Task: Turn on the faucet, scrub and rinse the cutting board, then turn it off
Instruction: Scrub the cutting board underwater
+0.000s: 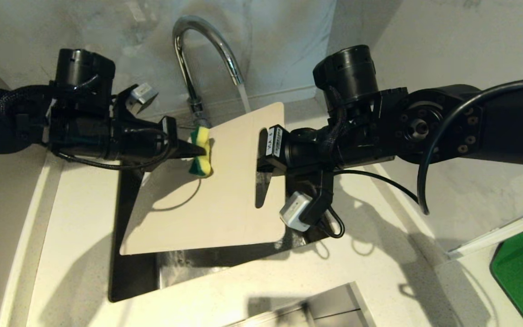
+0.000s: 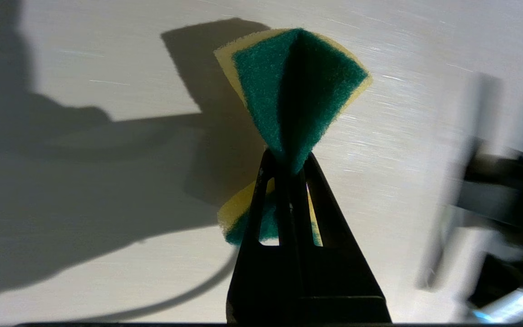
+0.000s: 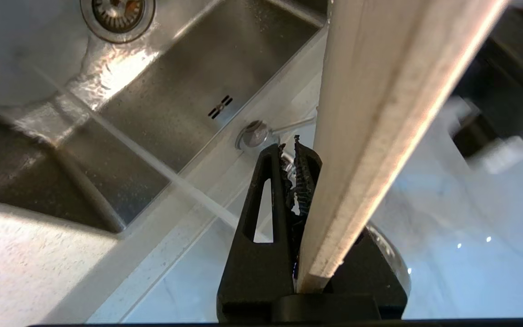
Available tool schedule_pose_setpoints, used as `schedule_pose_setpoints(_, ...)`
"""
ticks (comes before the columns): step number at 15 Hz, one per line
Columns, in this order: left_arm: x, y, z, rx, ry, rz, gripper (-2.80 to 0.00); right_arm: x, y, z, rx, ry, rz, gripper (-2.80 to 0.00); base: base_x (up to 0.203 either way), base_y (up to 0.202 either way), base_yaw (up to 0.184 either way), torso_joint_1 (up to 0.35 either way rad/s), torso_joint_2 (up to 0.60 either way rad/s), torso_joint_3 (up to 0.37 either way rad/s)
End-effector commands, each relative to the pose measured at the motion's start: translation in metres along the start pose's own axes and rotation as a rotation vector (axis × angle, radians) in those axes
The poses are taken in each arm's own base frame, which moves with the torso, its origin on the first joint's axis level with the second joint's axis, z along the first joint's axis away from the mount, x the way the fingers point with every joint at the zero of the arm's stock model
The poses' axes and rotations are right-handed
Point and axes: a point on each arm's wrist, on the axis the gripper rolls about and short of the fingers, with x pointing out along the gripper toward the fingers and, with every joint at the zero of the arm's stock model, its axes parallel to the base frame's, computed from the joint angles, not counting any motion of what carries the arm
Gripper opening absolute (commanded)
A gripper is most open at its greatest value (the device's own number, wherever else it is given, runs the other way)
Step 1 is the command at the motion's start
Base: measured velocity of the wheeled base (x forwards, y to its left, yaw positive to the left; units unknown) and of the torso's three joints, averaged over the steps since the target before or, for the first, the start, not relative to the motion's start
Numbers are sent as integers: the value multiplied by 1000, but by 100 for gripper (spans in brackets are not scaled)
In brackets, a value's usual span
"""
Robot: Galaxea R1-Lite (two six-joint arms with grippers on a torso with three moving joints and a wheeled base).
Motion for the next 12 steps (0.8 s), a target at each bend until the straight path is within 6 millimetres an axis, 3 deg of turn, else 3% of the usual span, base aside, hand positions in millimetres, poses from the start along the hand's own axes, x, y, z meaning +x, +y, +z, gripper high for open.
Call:
schedule_pose_setpoints(1,18,-29,-4,36,2,-18,-280,0,1,1,-13,-6,0,-280,0,0,0,0,0,0)
schedule_pose_setpoints(6,26,-14,-8,12,22,34,-280,-4,-2,0,-8,4,-5,-280,0,0,0,0,0,0)
schedule_pose_setpoints(12,17,53,-17,-31,74,158,-280,-4,-2,0,-6,5,-6,-280,0,0,0,0,0,0)
